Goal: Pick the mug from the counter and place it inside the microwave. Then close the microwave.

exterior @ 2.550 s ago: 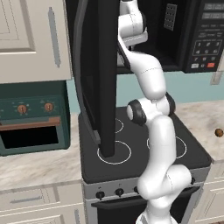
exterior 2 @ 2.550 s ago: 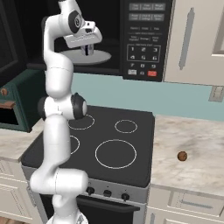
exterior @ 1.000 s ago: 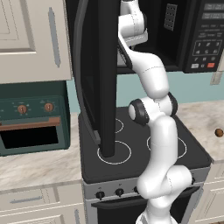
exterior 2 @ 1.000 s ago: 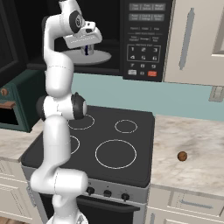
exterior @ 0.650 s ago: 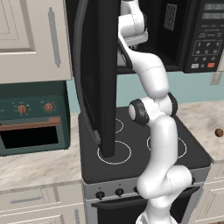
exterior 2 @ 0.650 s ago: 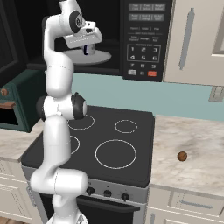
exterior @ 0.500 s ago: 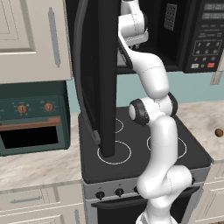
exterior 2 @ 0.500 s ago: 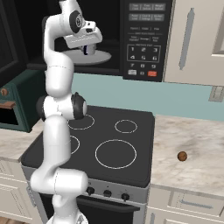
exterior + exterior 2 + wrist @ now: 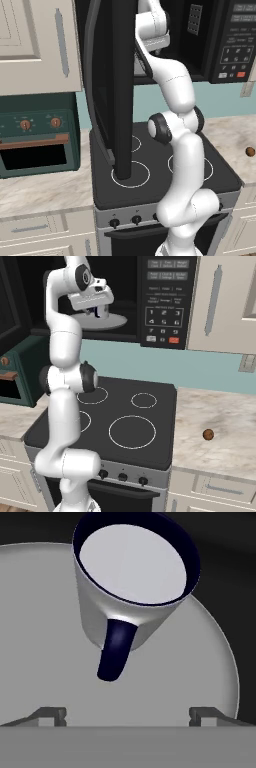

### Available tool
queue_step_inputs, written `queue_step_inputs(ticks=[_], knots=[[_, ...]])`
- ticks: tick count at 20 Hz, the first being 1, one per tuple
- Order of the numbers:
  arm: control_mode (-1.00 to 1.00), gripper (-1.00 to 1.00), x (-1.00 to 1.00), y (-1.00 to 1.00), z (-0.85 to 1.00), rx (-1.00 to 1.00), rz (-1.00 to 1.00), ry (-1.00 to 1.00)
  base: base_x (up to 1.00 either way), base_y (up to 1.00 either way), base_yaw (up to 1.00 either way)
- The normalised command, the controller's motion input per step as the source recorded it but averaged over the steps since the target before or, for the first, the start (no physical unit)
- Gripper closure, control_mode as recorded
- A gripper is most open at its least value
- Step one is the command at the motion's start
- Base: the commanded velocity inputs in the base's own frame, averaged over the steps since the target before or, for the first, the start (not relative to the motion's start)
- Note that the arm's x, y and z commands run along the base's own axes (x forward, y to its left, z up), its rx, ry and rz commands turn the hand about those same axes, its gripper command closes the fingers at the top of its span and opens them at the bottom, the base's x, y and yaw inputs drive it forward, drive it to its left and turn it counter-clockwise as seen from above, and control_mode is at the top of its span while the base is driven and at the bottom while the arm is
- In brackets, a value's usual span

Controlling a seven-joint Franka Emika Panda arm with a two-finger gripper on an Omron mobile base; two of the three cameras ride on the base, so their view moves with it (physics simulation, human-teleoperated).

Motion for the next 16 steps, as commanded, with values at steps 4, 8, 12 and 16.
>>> queue_step_inputs(ticks=[4, 8, 12, 16], knots=[[-1.0, -1.0, -0.52, 0.05, 0.13, 0.0, 0.06, -0.03, 0.0, 0.0, 0.0], [-1.0, -1.0, -0.7, 0.0, 0.06, 0.0, 0.03, -0.08, 0.0, 0.0, 0.0], [-1.0, -1.0, -0.8, 0.0, -0.01, 0.0, 0.01, -0.09, 0.0, 0.0, 0.0], [-1.0, -1.0, -0.87, 0.0, -0.03, 0.0, 0.01, -0.07, 0.0, 0.0, 0.0]])
